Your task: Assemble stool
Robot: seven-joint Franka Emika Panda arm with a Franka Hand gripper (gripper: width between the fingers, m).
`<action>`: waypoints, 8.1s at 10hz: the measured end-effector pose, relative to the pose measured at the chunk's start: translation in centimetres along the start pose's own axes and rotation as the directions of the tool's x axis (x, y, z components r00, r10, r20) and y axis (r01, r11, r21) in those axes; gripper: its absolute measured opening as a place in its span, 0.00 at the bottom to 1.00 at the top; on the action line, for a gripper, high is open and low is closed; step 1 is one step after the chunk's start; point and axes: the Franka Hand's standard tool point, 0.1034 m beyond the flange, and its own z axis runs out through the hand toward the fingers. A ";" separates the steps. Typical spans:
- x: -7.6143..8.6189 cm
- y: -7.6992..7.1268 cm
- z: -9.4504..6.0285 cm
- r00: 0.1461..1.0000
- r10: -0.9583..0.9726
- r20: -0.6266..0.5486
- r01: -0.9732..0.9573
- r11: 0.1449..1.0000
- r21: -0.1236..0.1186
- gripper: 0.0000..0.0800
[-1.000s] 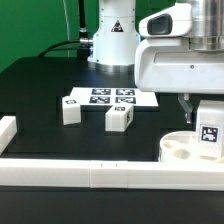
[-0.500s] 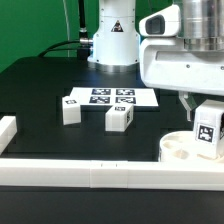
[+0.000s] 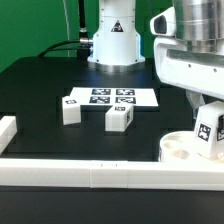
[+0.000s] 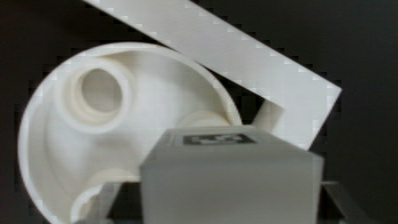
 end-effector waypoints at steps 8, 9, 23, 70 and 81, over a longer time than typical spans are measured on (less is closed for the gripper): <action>-0.2 -0.5 -0.8 1.000 -0.019 0.010 0.019 1.000 0.019 0.81; -0.2 -0.9 -1.7 0.999 -0.045 0.007 0.045 0.998 0.032 0.81; -0.7 -1.5 -2.8 0.563 -0.826 -0.030 0.827 0.563 0.004 0.81; -0.1 0.8 -0.5 -0.453 -0.877 0.162 0.876 -0.471 -0.103 0.43; -0.8 0.4 -0.2 0.319 -0.948 0.004 0.940 0.316 -0.130 0.43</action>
Offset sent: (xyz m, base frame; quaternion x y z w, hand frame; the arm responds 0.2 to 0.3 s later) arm 0.0000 0.0000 0.0000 0.0000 0.0000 0.0000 1.0000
